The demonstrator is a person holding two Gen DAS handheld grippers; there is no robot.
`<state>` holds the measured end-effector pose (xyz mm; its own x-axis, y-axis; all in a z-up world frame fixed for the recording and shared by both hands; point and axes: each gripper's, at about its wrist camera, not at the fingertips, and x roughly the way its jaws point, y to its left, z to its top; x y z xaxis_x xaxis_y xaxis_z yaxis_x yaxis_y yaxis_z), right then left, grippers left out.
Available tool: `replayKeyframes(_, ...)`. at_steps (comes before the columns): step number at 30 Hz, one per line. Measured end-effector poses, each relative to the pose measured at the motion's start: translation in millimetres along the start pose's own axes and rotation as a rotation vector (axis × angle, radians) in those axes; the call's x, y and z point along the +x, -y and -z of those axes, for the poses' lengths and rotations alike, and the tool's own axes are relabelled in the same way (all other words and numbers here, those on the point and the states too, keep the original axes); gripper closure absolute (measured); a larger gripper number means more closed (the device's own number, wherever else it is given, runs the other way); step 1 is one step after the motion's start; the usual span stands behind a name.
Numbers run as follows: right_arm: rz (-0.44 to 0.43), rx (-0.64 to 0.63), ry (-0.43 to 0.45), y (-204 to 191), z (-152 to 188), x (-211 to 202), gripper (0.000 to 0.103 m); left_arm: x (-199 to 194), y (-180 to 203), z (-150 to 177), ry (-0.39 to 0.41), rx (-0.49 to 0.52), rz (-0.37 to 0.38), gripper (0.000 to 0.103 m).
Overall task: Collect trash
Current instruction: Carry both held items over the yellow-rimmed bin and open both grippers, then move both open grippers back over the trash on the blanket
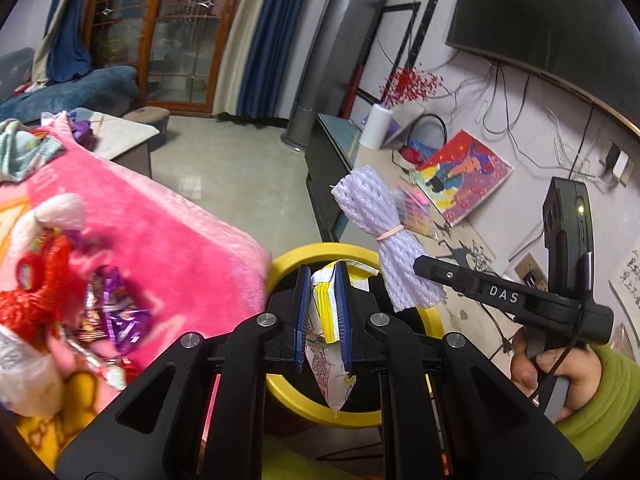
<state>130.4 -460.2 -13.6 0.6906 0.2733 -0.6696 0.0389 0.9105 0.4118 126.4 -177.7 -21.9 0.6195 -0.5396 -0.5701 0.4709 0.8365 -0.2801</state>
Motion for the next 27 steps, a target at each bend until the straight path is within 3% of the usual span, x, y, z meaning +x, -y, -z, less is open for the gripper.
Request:
replayKeyframes(6, 0.032, 0.075, -0.03, 15.5, -0.2, 7.6, 0.076, 21.4, 2.3, 5.6, -0.037, 0.006, 0.032, 0.093)
replayKeyframes(8, 0.044, 0.09, -0.036, 19.0, 0.4, 9.5, 0.075, 27.2, 2.8, 7.2, -0.047, 0.005, 0.041, 0.081)
replayKeyframes(9, 0.048, 0.092, -0.037, 19.8, 0.4, 10.0, 0.073, 28.6, 2.4, 7.9, -0.05, 0.003, 0.044, 0.068)
replayKeyframes(11, 0.056, 0.092, -0.035, 19.1, 1.1, 10.4, 0.072, 27.8, 1.1, 8.5, -0.048, 0.0, 0.042, 0.065)
replayKeyframes(14, 0.06, 0.072, -0.021, 15.3, -0.5, 9.1, 0.066, 20.4, -3.8, 9.8, -0.036, -0.013, 0.021, 0.052)
replayKeyframes(19, 0.045, -0.039, 0.032, -11.6, 1.2, 3.0, 0.053, -5.5, -19.4, 10.2, 0.015, -0.047, -0.072, 0.023)
replayKeyframes(22, 0.028, -0.127, 0.078, -33.3, 5.6, -4.0, 0.046, -21.3, -29.6, 10.8, 0.046, -0.074, -0.118, 0.015)
replayKeyframes(27, -0.013, -0.24, 0.123, -67.3, 11.1, -13.4, 0.038, -54.1, -47.2, 13.8, 0.114, -0.085, -0.203, 0.013)
